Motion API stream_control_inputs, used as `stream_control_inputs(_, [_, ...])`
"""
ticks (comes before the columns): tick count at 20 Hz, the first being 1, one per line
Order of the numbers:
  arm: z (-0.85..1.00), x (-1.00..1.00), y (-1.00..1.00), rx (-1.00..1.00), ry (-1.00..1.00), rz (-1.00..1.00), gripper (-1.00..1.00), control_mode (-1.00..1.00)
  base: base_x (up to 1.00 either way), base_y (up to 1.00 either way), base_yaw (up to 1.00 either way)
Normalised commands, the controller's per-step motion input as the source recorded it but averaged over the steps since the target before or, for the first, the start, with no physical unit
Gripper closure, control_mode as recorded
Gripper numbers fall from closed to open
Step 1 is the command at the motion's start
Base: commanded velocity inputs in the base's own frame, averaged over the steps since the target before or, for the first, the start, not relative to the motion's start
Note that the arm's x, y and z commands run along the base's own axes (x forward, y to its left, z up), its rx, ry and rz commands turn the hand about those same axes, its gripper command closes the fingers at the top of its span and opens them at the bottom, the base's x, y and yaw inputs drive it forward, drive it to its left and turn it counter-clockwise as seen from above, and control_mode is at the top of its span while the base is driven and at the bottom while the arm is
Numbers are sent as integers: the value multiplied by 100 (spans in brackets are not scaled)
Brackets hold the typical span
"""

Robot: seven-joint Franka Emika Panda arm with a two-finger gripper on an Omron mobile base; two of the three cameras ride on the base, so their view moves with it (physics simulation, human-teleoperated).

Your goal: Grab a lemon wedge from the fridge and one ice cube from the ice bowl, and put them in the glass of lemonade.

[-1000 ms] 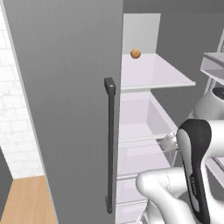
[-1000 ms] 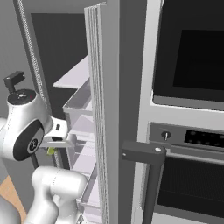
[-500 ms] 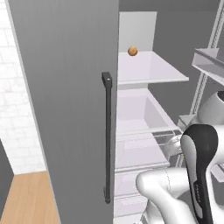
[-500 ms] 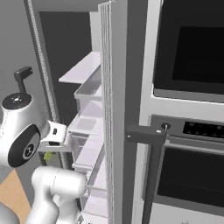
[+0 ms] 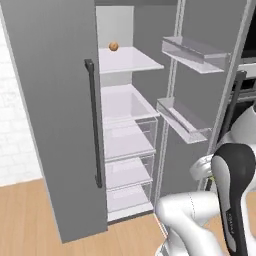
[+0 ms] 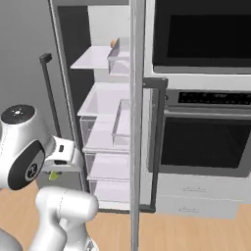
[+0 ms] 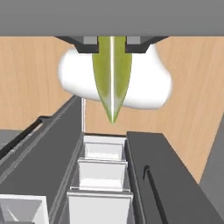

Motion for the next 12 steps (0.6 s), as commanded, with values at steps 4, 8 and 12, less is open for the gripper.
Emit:
stream_control_inputs(4, [0, 0, 0, 0, 0, 0, 100, 100, -56, -17, -70])
stream_control_inputs(8, [0, 0, 0, 0, 0, 0, 100, 100, -3, -26, -83])
stream_control_inputs(12, [0, 0, 0, 0, 0, 0, 100, 100, 1, -67, -76])
